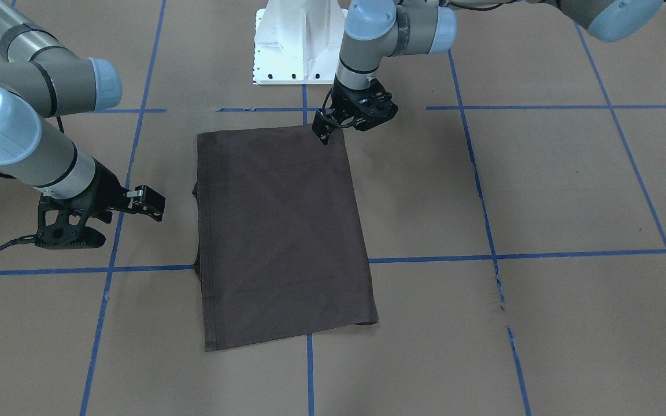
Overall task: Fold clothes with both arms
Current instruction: 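Lower the left gripper to the shirt's near corner while the right gripper hovers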
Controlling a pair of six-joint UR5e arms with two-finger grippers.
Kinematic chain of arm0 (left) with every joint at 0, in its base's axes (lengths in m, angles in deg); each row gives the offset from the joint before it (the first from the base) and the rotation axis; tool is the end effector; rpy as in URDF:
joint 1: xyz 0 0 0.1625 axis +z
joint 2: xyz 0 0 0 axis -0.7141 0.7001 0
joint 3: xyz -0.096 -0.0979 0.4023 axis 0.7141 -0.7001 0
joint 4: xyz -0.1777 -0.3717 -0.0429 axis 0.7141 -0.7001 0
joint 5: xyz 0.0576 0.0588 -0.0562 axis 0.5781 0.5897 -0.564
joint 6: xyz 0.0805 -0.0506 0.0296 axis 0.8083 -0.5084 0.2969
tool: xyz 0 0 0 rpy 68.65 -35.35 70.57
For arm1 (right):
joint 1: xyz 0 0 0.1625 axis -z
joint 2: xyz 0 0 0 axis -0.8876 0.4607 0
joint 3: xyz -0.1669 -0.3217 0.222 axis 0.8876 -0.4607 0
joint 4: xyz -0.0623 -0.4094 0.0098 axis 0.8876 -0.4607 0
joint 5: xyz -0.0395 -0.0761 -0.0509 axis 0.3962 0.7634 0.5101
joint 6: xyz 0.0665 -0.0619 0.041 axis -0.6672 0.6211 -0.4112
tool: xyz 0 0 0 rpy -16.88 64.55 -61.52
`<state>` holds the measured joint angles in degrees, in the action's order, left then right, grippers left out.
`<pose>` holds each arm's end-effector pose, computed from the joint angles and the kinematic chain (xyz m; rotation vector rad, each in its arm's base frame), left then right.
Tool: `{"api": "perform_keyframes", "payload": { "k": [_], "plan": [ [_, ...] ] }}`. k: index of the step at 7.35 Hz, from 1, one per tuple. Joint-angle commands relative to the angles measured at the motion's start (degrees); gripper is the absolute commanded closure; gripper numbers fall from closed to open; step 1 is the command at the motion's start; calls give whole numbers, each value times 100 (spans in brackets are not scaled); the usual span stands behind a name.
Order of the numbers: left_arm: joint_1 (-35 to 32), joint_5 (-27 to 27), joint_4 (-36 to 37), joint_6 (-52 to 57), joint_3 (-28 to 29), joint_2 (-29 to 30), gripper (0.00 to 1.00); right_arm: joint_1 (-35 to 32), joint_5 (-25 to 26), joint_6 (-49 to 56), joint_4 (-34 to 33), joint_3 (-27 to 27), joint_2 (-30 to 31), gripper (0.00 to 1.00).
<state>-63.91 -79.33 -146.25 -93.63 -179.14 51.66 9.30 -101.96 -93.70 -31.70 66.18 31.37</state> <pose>0.5796 -0.3136 0.2279 -0.1857 0.9033 -0.5427 -0.3316 -0.5591 0.3324 -0.0747 -0.8839 0.0372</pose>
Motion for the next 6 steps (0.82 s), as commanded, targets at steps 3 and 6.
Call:
{"api": "perform_keyframes", "payload": {
  "k": [3, 6],
  "plan": [
    [497, 223, 0, -298, 106, 12, 9, 9, 0, -155, -4, 219, 33, 0],
    [498, 223, 17, -289, 115, -32, 25, 18, 9, -164, -4, 220, 15, 0]
  ]
}}
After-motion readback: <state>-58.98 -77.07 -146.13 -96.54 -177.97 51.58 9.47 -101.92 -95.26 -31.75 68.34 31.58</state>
